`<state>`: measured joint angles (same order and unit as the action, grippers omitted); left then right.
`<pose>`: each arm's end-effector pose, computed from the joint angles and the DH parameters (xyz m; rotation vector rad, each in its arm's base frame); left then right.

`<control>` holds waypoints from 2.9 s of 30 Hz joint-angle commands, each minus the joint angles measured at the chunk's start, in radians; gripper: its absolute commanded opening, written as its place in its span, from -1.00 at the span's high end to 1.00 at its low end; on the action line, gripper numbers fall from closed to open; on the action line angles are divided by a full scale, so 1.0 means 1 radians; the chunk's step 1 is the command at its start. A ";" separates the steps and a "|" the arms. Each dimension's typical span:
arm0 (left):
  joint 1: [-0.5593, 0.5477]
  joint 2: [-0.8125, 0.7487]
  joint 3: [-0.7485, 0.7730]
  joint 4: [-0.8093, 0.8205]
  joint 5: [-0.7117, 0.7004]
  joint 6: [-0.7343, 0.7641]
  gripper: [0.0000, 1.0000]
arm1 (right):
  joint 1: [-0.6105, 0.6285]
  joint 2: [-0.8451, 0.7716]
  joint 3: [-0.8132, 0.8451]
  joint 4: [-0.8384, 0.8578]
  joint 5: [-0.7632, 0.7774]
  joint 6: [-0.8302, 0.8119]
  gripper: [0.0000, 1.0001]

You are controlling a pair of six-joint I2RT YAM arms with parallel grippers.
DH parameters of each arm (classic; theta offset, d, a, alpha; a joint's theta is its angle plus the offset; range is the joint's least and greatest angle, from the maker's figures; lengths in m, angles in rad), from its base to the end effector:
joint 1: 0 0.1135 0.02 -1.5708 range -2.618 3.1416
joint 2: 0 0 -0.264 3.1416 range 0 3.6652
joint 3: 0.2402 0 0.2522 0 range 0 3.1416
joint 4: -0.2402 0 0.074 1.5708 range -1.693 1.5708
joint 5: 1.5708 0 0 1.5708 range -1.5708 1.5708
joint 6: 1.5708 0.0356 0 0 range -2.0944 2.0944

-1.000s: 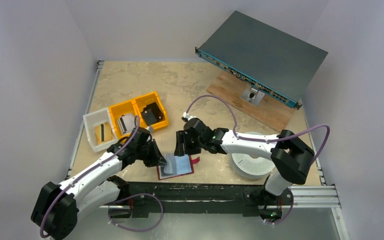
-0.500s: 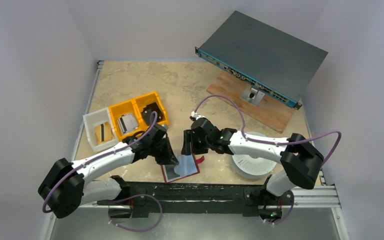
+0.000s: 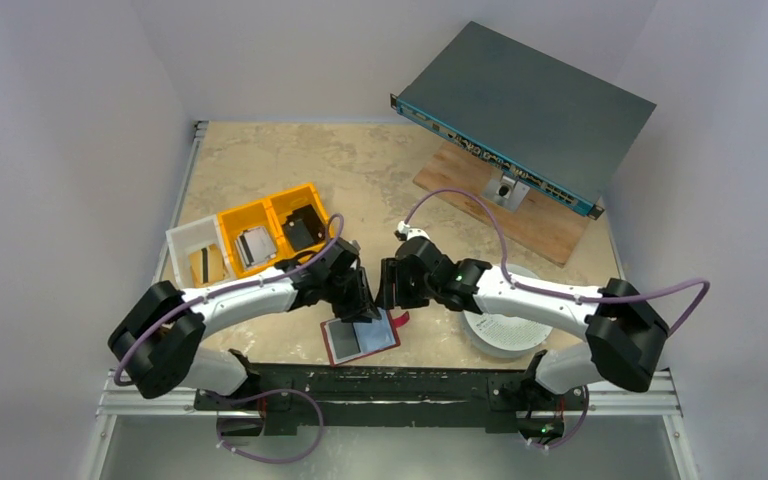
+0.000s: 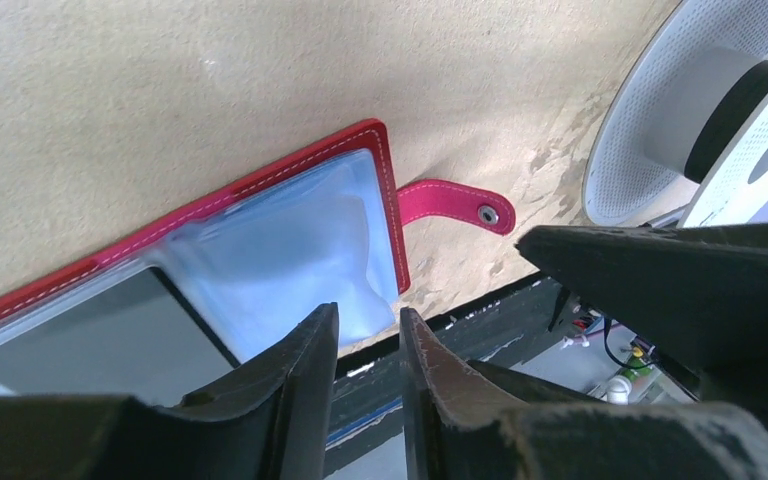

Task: Take the credit cards out of the card holder
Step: Remove the credit card from the card holder.

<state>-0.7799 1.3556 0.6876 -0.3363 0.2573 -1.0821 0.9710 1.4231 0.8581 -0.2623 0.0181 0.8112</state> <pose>0.1723 -0.1832 0.1753 -0.3252 2.8544 -0.8921 0.1667 0.2426 0.2135 -0.1950 2.5492 0.7607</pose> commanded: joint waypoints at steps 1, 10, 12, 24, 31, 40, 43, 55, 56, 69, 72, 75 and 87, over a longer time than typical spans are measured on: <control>-0.015 0.047 0.054 0.058 0.013 0.001 0.41 | -0.011 -0.076 -0.017 -0.030 0.063 0.014 -0.05; -0.016 0.069 0.070 0.065 0.007 0.022 0.30 | -0.013 -0.127 -0.050 -0.023 0.042 0.029 -0.06; -0.014 0.046 0.079 0.030 -0.007 0.035 0.29 | -0.012 -0.127 -0.053 -0.016 0.033 0.030 -0.03; 0.082 -0.266 -0.035 -0.225 -0.180 0.064 0.37 | 0.054 -0.047 -0.032 0.085 -0.025 0.027 0.10; 0.147 -0.385 -0.169 -0.231 -0.157 0.058 0.58 | 0.128 0.097 0.040 0.155 -0.097 0.031 0.25; 0.149 -0.364 -0.230 -0.173 -0.122 0.029 0.79 | 0.135 0.230 0.090 0.213 -0.171 0.024 0.29; 0.148 -0.355 -0.235 -0.167 -0.117 0.028 0.83 | 0.135 0.252 0.095 0.221 -0.178 0.025 0.29; 0.148 -0.349 -0.250 -0.160 -0.112 0.024 0.94 | 0.133 0.299 0.074 0.250 -0.198 0.038 0.30; 0.147 -0.349 -0.252 -0.158 -0.111 0.023 0.94 | 0.133 0.299 0.070 0.251 -0.193 0.041 0.31; 0.132 -0.315 -0.274 -0.128 -0.100 0.008 1.00 | 0.114 0.304 0.013 0.286 -0.187 0.062 0.29; 0.126 -0.303 -0.275 -0.118 -0.100 0.003 1.00 | 0.109 0.304 0.003 0.293 -0.190 0.063 0.29; 0.121 -0.288 -0.277 -0.107 -0.100 -0.001 1.00 | 0.107 0.308 -0.001 0.295 -0.191 0.064 0.29; 0.083 -0.206 -0.243 -0.072 -0.105 -0.015 1.00 | 0.089 0.365 -0.041 0.412 -0.304 0.091 0.27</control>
<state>-0.6643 1.0977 0.4286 -0.4564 0.1543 -1.0676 1.0641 1.7393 0.8455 0.0689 -0.2398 0.8841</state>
